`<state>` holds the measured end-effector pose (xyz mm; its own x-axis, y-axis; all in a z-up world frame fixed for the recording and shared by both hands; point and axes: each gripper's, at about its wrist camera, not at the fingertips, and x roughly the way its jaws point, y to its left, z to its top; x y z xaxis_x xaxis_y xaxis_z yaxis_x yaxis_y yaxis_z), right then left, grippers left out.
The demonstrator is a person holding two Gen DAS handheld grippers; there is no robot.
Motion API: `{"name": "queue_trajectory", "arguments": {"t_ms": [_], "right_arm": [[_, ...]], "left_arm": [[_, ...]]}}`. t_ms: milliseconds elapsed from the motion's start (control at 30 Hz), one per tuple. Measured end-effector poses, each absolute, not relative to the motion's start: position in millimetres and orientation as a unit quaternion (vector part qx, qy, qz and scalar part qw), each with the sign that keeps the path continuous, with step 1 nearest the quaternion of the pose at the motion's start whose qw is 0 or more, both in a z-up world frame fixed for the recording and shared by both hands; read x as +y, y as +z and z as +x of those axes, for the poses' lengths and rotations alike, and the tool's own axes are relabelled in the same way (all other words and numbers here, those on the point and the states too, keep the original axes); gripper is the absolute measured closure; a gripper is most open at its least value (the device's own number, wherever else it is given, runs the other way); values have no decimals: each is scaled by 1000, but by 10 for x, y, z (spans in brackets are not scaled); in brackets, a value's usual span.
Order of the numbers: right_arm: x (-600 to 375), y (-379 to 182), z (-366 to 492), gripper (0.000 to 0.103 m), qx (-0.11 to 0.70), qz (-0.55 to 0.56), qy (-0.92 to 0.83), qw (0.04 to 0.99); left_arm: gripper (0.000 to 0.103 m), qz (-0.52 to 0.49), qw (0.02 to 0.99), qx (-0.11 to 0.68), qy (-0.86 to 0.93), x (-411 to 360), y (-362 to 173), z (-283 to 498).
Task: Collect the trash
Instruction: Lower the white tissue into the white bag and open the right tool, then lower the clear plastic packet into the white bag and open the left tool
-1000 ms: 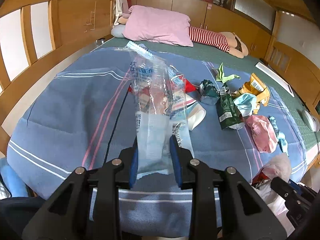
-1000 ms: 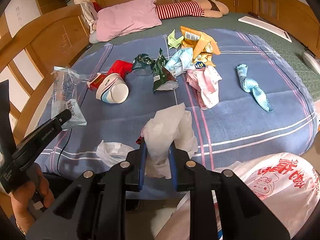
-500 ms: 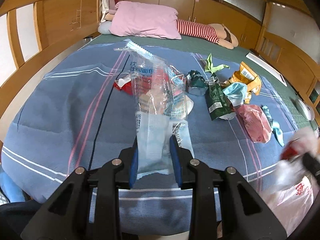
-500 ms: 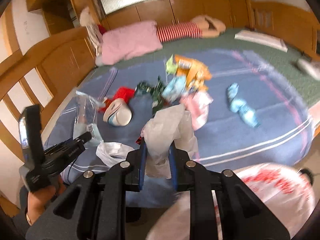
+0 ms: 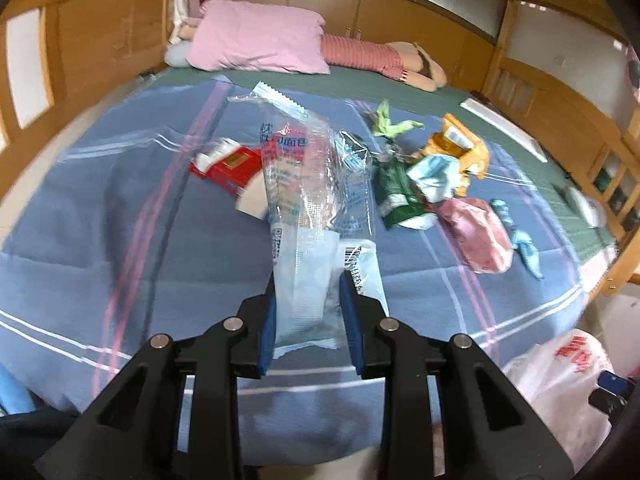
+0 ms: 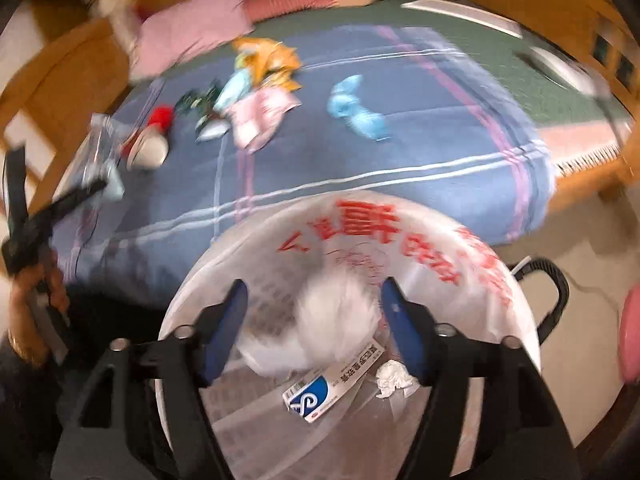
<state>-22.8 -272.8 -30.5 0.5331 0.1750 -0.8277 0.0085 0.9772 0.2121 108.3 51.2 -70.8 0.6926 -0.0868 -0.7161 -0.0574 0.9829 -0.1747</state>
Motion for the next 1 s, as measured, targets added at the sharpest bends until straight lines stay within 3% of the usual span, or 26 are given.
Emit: {"name": "queue_trajectory", "arguments": {"t_ms": [200,333,600,667,700,733,1000], "right_arm": [[-3141,-19,-335,30,391,209,3,896],[-3368,111,-440,29,340,234,-49,910],[-3481,-28,-413,29,353,246,-71,900],[-3467,-55,-404,29,358,247,-68,898],[-3457,-59,-412,29,359,247,-67,898],[-3444,-63,-407,29,359,246,-66,898],[-3345,-69,-362,29,362,238,-58,899]], "left_arm": [[73,-184,865,390,-256,223,-686,915],[73,-130,815,393,-404,-378,-690,596],[68,-16,763,411,-499,-1005,-804,238],[48,-12,760,417,-499,-1008,-826,250],[19,-10,763,416,-495,-1014,-824,229],[3,-6,773,414,-480,-1000,-821,236],[3,-73,846,411,-333,-605,-820,538]]}}
